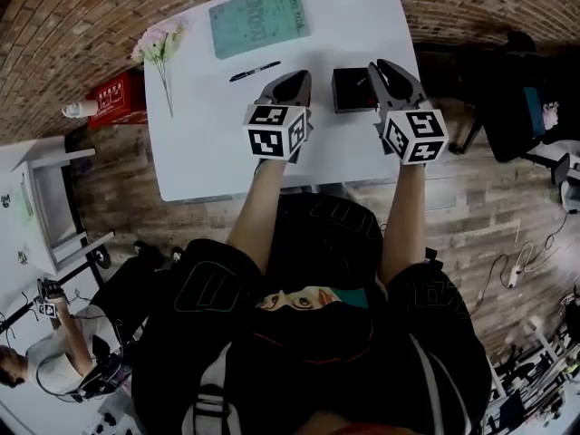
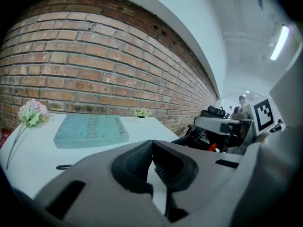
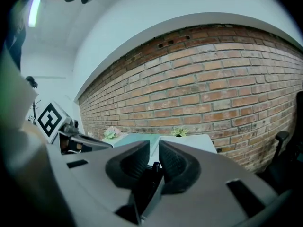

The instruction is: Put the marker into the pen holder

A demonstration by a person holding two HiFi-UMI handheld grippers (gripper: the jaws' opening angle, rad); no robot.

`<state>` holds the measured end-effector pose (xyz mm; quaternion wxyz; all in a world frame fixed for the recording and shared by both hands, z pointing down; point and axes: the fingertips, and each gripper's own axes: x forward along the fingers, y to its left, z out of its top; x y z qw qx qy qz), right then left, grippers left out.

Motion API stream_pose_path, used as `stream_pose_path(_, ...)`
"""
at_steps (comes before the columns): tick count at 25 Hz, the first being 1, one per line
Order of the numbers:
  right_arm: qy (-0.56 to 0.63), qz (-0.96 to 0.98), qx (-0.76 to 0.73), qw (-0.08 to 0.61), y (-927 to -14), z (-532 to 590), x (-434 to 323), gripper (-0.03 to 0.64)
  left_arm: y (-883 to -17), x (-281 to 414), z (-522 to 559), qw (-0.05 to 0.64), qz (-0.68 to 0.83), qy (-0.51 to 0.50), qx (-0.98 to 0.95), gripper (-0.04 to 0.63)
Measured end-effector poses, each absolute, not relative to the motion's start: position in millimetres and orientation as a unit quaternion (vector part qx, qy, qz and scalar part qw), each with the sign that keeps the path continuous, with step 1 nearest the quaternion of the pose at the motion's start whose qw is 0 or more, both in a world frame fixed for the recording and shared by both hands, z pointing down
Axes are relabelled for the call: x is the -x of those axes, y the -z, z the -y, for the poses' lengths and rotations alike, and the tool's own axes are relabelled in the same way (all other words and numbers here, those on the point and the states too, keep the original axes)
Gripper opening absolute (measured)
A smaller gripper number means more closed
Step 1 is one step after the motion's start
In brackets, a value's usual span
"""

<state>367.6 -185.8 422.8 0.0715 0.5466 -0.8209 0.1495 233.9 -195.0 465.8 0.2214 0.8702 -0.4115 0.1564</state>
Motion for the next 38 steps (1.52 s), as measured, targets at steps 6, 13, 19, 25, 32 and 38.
stream_pose_path(6, -0.117, 0.816, -0.561, 0.069, -396, 190, -364, 0.012, -466, -219, 197, 0.231, 0.421, -0.134, -0.867, 0.005)
stream_pose_path(13, -0.091, 0.829, -0.547, 0.080, -374, 194, -338, 0.006, -470, -192, 200, 0.248, 0.446, -0.099, -0.854, 0.003)
stream_pose_path(19, -0.085, 0.849, -0.512, 0.099, -375, 199, -294, 0.006, -472, -162, 204, 0.260, 0.477, -0.080, -0.836, 0.003)
stream_pose_path(25, -0.082, 0.875, -0.462, 0.121, -383, 208, -238, 0.006, -475, -117, 203, 0.262, 0.510, -0.072, -0.816, 0.003)
stream_pose_path(32, -0.092, 0.901, -0.402, 0.139, -400, 224, -168, 0.006, -477, -54, 200, 0.262, 0.552, -0.072, -0.789, 0.005)
stream_pose_path(38, -0.107, 0.910, -0.365, 0.163, -427, 238, -122, 0.006, -483, -7, 196, 0.268, 0.579, -0.080, -0.766, 0.005)
